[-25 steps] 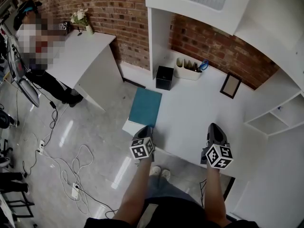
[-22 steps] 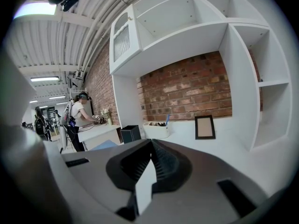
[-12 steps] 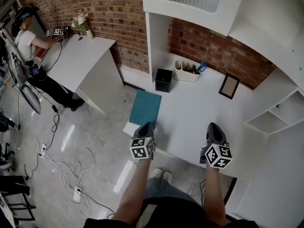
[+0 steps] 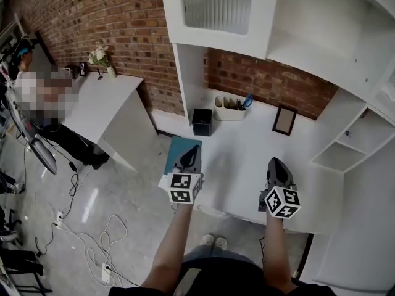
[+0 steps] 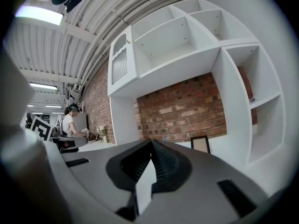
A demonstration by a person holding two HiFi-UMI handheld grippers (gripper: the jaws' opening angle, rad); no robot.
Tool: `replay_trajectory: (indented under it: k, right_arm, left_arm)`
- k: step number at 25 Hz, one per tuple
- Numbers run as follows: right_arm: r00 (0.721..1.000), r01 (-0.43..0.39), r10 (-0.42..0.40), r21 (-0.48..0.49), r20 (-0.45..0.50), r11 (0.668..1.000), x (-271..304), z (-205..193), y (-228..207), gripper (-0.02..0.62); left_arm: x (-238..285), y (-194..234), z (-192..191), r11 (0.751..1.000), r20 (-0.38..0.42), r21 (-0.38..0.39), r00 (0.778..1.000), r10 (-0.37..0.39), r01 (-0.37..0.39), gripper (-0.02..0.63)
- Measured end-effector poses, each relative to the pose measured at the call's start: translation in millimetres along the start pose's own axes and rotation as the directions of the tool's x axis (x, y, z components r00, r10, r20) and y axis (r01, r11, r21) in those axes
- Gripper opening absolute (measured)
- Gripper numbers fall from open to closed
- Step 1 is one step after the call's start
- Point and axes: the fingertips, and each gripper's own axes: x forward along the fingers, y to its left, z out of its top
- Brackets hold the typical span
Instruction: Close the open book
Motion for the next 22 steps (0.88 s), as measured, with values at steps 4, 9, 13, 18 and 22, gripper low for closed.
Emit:
replay_trajectory:
  k: [4,9,13,18,22]
  right_arm:
    - [0.998,0.010,-0.008,-0.022,0.067,1.000,-8.5,31.7,-2.1,-0.002]
    - [0.990,0.025,-0.017,-0.054,0.140,0.998,-18.2,66.3,-9.5,-0.002]
    - [0.983,0.052,-0.039,-0.070,0.181,0.996,-25.3,86.7,-18.9,-0.002]
    - [0.977,0.079,-0.062,-0.079,0.202,0.994,-35.7,98.3,-30.0,-0.002]
    - [0.977,0.089,-0.071,-0.084,0.201,0.992,-41.9,99.8,-32.1,-0.002]
  left_arm:
    - [2.5,-22.1,47.0,0.996,0.072,0.069,0.996,-0.054,0.049,0.009]
    - [7.7,-51.0,89.6,0.990,0.146,0.099,0.983,-0.112,0.098,0.009]
    - [14.9,-65.6,107.6,0.987,0.168,0.105,0.976,-0.142,0.125,0.009]
    - [20.6,-78.4,111.4,0.983,0.162,0.101,0.972,-0.168,0.153,0.009]
    - [20.8,-84.3,110.4,0.981,0.158,0.101,0.971,-0.182,0.167,0.008]
